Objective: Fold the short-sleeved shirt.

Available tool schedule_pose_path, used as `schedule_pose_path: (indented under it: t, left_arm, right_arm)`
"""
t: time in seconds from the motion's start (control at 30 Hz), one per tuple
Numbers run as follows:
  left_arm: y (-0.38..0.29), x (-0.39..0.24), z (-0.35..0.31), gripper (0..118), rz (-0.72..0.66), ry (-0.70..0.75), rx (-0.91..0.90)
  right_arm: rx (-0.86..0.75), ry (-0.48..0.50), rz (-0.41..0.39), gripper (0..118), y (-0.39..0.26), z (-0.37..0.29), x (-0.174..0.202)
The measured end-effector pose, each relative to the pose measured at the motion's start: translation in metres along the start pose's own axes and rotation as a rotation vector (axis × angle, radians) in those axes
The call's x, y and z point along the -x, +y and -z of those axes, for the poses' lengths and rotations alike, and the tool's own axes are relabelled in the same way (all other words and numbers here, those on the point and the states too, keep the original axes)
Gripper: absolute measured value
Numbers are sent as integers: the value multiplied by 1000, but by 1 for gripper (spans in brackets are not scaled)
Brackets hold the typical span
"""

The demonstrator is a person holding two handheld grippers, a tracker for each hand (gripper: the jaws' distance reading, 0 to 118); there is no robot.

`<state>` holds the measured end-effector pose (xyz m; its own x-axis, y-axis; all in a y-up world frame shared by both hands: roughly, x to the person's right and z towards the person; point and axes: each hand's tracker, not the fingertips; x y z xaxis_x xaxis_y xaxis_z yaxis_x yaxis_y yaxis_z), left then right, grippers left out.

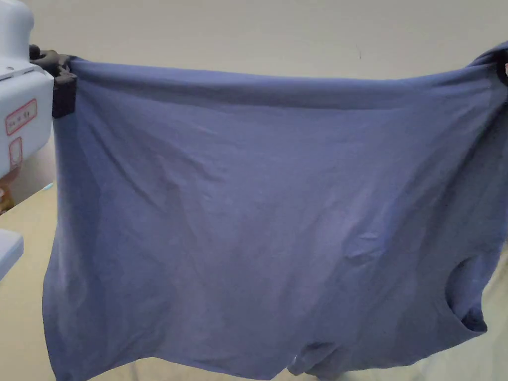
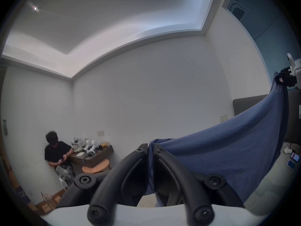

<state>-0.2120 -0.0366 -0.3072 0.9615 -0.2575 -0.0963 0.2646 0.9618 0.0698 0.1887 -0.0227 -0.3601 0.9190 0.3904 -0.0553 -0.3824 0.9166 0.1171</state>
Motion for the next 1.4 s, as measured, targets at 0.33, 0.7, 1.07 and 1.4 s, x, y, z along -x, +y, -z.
schedule_pose_path:
  t: [0.33,0.7,1.07,1.4]
  left_arm:
    - [48,1,37,4,65,-4,-47]
    - [64,1,129,4,137,-12,2]
    - [56,6,223,4,113,-30,80]
    - [-8,-7,290,4,52,-34,189]
  right_arm:
    - [-43,-49,1,4,44,30,-17]
    - [-46,-104,4,4,69,114,-35]
    - [51,-71,86,4,63,203,-31]
    - [122,-56,12,4,20,252,14]
